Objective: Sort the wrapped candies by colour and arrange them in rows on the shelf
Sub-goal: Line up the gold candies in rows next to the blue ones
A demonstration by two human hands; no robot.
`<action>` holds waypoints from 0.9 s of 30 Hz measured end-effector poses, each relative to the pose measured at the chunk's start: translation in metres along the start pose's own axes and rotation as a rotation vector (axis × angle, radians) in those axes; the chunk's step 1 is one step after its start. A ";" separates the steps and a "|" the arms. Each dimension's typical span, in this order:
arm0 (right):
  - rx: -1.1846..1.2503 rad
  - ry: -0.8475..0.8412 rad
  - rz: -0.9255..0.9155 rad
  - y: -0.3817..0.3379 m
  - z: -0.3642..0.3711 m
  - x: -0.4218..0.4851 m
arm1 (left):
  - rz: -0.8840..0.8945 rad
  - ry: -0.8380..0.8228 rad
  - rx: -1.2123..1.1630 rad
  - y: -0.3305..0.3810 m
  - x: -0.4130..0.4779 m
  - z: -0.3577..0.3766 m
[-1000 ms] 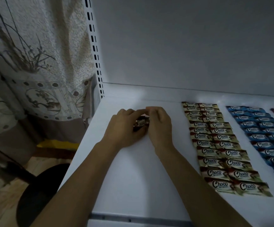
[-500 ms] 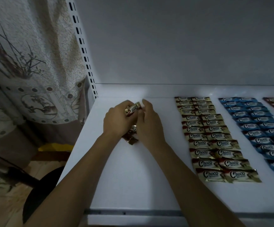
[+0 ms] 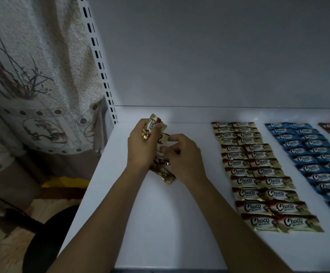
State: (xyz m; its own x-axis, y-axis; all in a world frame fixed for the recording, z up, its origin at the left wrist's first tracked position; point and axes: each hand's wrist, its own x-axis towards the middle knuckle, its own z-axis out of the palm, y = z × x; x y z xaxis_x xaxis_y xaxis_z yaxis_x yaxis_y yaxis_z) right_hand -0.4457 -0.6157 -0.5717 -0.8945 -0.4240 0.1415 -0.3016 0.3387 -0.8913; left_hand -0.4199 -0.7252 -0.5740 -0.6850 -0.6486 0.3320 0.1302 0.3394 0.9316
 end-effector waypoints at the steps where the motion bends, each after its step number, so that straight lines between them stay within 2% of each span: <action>1: 0.008 0.012 -0.004 0.000 0.001 0.000 | -0.003 0.013 -0.011 0.000 0.000 0.000; 7: 0.171 0.279 -0.044 -0.001 -0.009 0.006 | -0.032 0.133 -0.067 -0.001 0.000 -0.002; 14: 0.744 0.256 0.171 -0.009 -0.028 0.009 | -0.041 0.078 -0.042 -0.003 0.000 -0.002; 17: 0.813 0.234 0.159 -0.009 -0.033 0.011 | -0.037 0.068 -0.008 -0.003 0.001 -0.001; 20: 0.668 0.242 0.131 -0.015 -0.040 0.017 | -0.044 0.018 0.068 -0.003 0.002 -0.001; 23: 0.274 0.212 0.001 -0.030 -0.058 0.034 | 0.041 -0.099 0.376 -0.003 -0.002 0.001; 25: -0.054 0.054 -0.092 -0.040 -0.072 0.052 | 0.172 -0.196 0.624 -0.003 -0.007 0.003; 27: -0.305 -0.185 -0.104 -0.043 -0.078 0.070 | 0.275 -0.314 0.733 -0.005 -0.010 0.005</action>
State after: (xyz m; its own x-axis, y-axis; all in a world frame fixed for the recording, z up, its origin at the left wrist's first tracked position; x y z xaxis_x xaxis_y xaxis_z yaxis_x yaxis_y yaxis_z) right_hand -0.5207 -0.5946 -0.4895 -0.7875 -0.6045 0.1200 -0.4974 0.5085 -0.7029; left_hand -0.4178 -0.7171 -0.5825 -0.8784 -0.2953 0.3757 -0.1022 0.8841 0.4560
